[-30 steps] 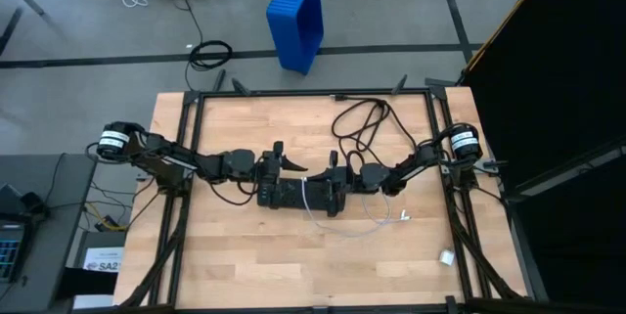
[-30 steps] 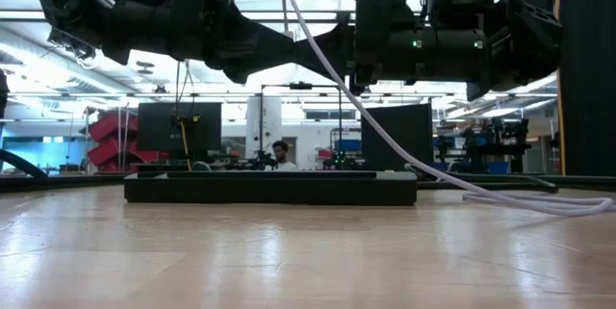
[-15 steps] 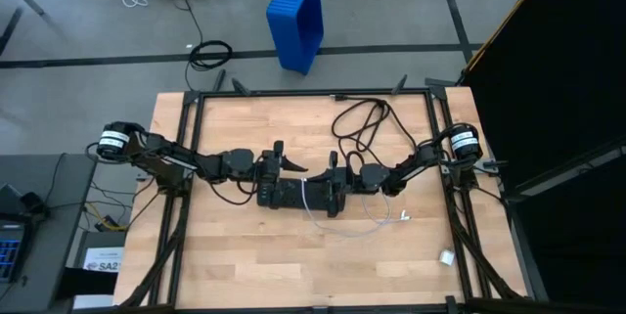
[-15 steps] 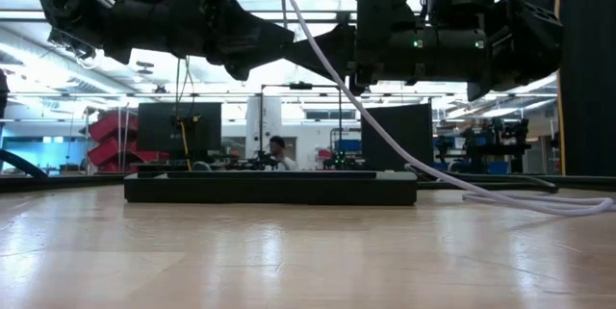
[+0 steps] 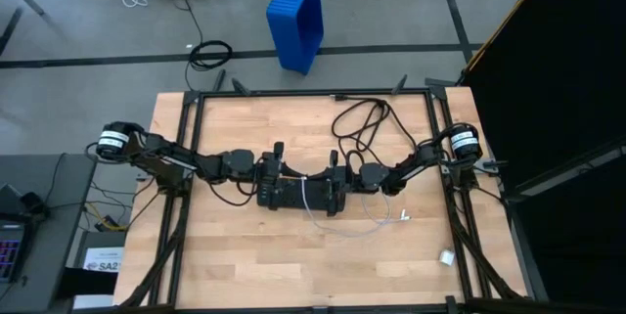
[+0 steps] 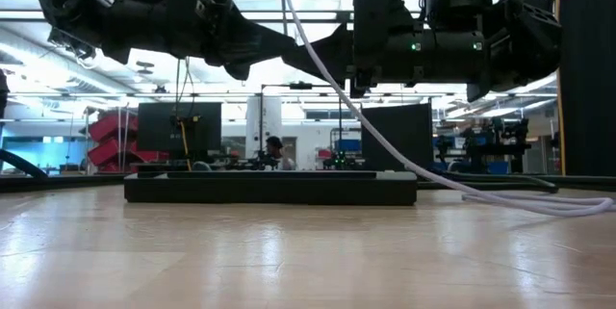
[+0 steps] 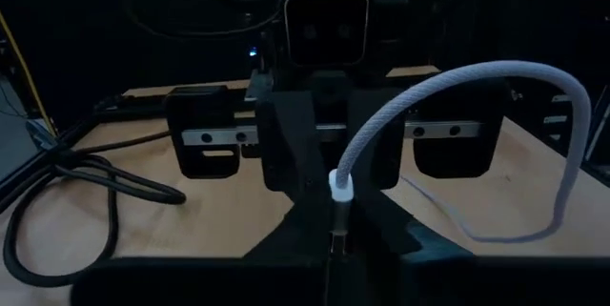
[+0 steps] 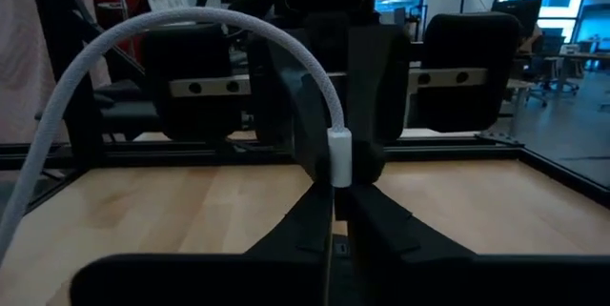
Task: Insert USB
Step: Insert the USB cable into the white charger adapter
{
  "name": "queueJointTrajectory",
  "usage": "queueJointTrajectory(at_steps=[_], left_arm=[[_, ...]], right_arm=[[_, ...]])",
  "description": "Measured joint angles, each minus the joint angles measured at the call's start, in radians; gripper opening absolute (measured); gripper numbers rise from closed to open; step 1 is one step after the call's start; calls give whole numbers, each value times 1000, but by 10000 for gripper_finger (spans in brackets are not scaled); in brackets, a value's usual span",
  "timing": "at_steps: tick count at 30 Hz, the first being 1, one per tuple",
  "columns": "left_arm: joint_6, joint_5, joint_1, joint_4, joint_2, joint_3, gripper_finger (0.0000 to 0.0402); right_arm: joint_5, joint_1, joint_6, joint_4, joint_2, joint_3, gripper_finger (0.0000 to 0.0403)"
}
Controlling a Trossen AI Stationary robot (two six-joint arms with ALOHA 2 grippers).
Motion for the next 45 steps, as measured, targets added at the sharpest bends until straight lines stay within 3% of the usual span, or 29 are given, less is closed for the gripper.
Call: queueJointTrajectory(at_steps=[10,13,19,24,29,32,35,41,45], left_arm=[[3,-11,1,-122,-86,0,11],[-2,-12,1,-205,-153,0,11],[-4,-80,-16,-355,-262,0,10],[-5,-144,-26,-418,-272,0,10],[-12,-143,-27,-429,-270,0,10],[-19,-143,-27,-431,-270,0,10],[-27,-141,-27,-432,-270,0,10],[-33,-137,-28,-434,-270,0,10],[-44,-134,-29,-435,-270,0,10]], right_arm=[[-16,1,46,-7,0,0,92],[-22,-6,71,-100,-28,0,112],[17,-22,74,-563,-264,2,134],[33,-22,178,-1161,-523,94,135],[-135,3,352,-1733,-675,212,125],[-248,60,455,-1892,-725,225,118],[-261,167,554,-1972,-737,217,115],[-247,375,937,-2168,-698,184,134],[-370,488,1105,-2274,-656,183,147]])
